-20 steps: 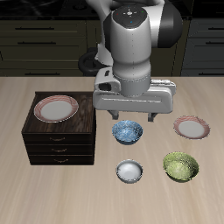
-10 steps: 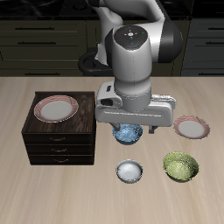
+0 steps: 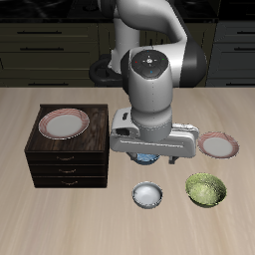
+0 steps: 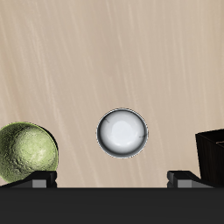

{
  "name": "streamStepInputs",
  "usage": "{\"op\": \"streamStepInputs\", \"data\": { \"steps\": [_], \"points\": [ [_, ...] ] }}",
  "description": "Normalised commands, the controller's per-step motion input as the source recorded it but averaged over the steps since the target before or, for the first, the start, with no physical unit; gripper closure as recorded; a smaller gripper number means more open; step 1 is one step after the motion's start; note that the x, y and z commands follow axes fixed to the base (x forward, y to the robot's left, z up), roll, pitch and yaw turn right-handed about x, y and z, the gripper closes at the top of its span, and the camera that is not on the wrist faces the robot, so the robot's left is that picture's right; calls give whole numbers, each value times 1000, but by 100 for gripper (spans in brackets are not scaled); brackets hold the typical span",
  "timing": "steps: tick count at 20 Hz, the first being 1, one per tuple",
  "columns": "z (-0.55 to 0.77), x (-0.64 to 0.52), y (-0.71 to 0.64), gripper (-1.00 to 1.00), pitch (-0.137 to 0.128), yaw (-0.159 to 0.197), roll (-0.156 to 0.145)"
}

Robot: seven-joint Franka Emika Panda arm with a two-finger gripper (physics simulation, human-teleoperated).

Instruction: Place the white bowl onto the plate that is on top of the cabinet

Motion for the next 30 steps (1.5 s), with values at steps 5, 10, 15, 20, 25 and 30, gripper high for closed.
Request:
{"op": "streamStepInputs", "data": {
  "steps": [5,10,15,20,25,30],
  "points": [
    [-252,47,28,-100,31,-2,4],
    [-266,44,61,-100,25,3,11],
    [-188,37,-6,-100,24,-1,-13],
    [-262,42,50,-100,31,-6,8],
    [-263,34,69,-100,36,-11,-2],
    [-235,-8,86,-100,31,-4,12]
  ]
}}
